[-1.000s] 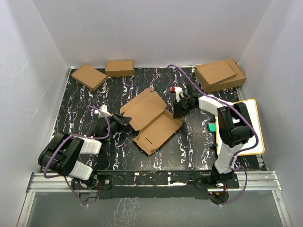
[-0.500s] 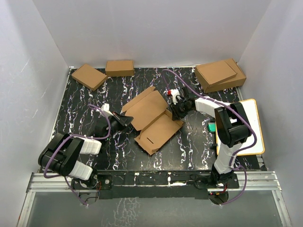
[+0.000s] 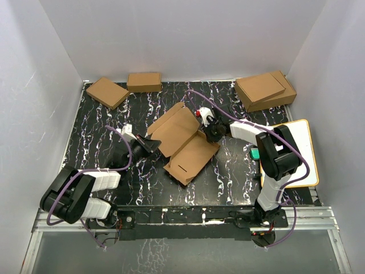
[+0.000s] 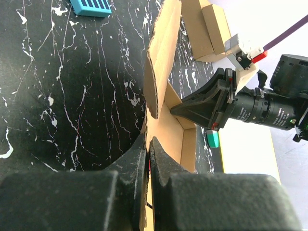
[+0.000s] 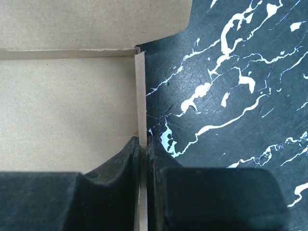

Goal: Fold the paper box

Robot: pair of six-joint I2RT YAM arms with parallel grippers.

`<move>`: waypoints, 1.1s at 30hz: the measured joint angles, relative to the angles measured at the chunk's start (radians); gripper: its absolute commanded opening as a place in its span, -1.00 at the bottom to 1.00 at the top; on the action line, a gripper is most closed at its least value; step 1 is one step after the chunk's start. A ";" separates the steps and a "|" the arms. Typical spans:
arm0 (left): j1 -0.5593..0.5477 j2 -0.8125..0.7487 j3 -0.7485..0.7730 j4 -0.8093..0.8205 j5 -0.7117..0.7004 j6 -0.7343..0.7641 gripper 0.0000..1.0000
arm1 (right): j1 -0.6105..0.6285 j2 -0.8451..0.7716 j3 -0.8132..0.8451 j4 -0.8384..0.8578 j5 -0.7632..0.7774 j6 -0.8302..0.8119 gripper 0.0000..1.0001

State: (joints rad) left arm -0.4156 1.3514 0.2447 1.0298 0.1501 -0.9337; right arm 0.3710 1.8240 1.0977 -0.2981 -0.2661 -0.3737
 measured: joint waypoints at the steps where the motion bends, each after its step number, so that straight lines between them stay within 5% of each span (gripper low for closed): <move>1: -0.001 -0.004 0.000 -0.006 0.000 0.003 -1.00 | 0.001 0.000 0.000 0.002 0.003 -0.001 -0.75; 18: -0.005 -0.007 0.004 -0.059 0.003 0.025 -1.00 | -0.038 0.000 0.000 -0.027 -0.150 0.014 -0.34; 23: -0.009 -0.007 0.007 -0.069 0.008 0.034 -1.00 | -0.039 -0.002 -0.002 -0.026 -0.167 0.019 -0.45; 28: -0.014 -0.007 0.012 -0.070 0.011 0.042 -1.00 | -0.038 -0.003 -0.016 -0.006 -0.143 0.018 -0.81; 33: -0.019 -0.020 0.019 -0.087 0.013 0.045 -1.00 | -0.025 -0.015 -0.028 0.010 -0.084 0.014 -0.82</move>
State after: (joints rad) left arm -0.4347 1.3312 0.2642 0.9428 0.1627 -0.8890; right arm 0.3458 1.8088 1.0695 -0.2886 -0.3500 -0.3599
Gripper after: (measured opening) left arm 0.012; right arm 0.115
